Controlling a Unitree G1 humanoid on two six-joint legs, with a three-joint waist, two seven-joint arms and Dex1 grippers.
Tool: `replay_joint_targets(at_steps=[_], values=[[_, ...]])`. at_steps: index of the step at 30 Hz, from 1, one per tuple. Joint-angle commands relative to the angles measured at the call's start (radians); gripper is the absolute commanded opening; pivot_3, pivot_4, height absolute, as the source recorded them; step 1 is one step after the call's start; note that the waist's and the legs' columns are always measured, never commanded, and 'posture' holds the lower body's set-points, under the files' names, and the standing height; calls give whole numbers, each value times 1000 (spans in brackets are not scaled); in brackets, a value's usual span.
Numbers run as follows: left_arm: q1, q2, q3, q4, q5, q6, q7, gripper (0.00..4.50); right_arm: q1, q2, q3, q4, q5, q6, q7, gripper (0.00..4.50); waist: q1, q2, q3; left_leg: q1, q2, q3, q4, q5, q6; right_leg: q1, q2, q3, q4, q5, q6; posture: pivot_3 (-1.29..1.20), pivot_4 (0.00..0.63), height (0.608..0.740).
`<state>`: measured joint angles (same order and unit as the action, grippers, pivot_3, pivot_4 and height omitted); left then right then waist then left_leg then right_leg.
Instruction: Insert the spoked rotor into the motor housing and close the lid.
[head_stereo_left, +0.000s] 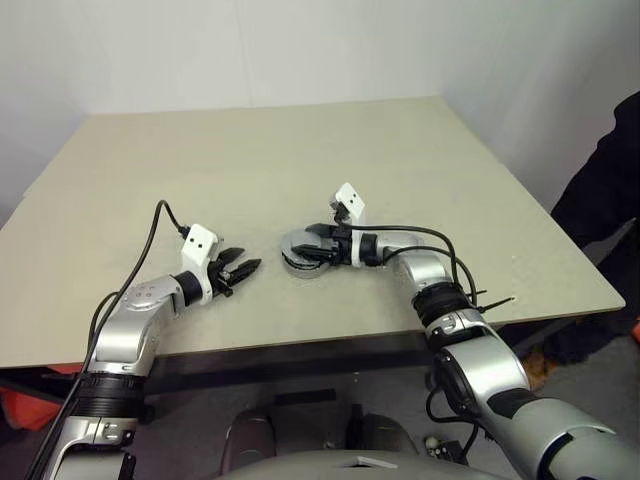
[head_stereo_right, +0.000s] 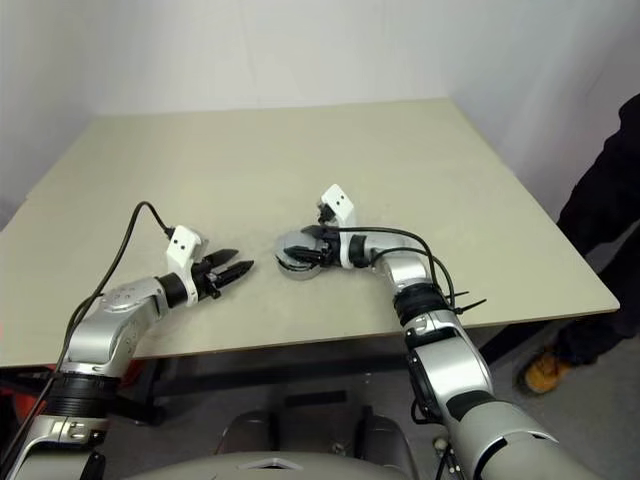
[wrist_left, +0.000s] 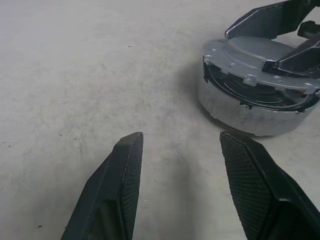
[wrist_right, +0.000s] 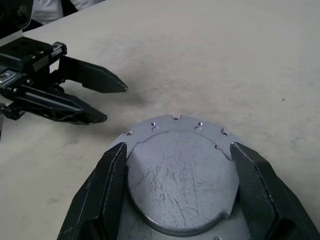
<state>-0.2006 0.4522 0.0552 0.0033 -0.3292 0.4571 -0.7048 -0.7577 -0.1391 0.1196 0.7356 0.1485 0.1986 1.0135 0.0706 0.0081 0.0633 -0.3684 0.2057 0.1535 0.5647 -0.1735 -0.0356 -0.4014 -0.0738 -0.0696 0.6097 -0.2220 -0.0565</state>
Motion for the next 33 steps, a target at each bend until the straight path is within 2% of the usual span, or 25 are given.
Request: replay_joint_targets(at_steps=[1,33], values=[[-19,6,6,-17,1,-21,2,2557,6,1,3,-52,13,-5,19,3146,0,0,0,0,0,0,0,0,0,0,0,0,0,0,0,0,0,740],[-18,8,10,-16,2,-26,6,2557,20,-28,86,20,-100,-95,-9,3146,1,0,0,4,0,-1,8,-1,1,4,0,0,9,0,0,0,0,740]])
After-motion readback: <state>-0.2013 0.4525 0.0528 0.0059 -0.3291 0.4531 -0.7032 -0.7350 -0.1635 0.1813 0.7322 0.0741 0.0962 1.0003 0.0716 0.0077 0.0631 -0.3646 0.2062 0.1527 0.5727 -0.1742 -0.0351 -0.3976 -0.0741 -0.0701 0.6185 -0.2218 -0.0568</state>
